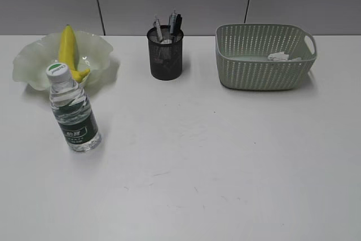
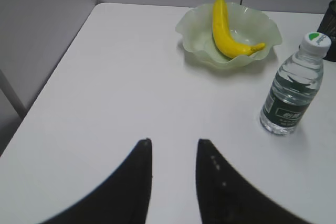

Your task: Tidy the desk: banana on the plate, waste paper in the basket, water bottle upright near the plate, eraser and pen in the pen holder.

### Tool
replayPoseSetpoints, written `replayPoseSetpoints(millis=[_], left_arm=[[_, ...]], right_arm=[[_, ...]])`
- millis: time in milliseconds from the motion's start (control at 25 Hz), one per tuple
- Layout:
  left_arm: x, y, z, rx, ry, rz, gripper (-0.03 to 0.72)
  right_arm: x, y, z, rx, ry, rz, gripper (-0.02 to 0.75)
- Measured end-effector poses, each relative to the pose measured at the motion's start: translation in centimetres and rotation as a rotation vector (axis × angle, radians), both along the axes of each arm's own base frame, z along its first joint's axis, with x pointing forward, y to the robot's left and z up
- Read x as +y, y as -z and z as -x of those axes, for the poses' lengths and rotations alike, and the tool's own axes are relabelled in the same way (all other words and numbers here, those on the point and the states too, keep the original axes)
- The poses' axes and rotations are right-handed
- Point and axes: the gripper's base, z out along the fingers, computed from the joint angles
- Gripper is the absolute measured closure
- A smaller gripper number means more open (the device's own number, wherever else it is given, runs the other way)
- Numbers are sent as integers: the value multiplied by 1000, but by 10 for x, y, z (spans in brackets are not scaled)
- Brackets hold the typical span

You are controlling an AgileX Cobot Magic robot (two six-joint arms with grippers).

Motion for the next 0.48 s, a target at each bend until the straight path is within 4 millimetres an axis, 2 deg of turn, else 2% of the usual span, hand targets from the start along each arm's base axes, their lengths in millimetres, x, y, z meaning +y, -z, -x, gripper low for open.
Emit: replayPoseSetpoints(millis=[480], left_arm=[[0, 0, 0, 0, 0, 0, 466]], right_arm=[[0, 0, 0, 0, 1, 0, 314]])
